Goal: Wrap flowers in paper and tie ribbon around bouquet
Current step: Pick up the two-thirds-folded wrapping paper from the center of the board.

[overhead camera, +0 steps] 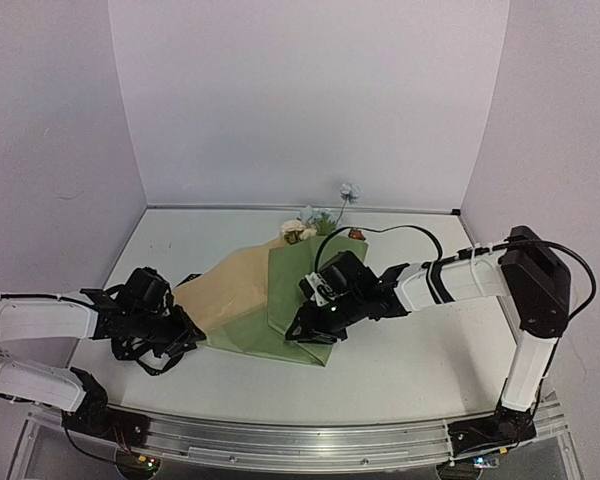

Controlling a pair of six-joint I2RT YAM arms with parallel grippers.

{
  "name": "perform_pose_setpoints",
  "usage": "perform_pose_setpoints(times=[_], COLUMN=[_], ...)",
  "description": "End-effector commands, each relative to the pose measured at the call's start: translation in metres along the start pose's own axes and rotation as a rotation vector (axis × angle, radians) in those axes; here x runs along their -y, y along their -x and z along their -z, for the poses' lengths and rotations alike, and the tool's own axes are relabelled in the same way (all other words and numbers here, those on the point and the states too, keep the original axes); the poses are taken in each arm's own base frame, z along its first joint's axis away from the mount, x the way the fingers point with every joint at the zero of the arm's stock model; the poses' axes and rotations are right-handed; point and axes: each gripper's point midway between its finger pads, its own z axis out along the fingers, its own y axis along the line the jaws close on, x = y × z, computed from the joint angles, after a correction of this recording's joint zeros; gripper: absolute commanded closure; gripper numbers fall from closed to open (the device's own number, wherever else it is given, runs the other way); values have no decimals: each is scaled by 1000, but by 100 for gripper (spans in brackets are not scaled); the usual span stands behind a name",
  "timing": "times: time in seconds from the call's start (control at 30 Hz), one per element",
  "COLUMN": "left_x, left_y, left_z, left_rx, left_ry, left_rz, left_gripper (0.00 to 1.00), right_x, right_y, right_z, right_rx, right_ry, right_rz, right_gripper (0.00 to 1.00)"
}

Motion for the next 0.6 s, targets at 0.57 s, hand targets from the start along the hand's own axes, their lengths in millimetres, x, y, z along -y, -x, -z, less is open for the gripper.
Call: perform_pose_setpoints(times=[0.57], left_x=[-12], left_y=[34], left_z=[-10], left_rx=[184], left_ry=[6], left_rz=[181], left_gripper=[74], right_x=[-36], right_y=[0], right_z=[-7], right_rx=[-16], right_ry=[-52], right_rz=[178], right_gripper=[68])
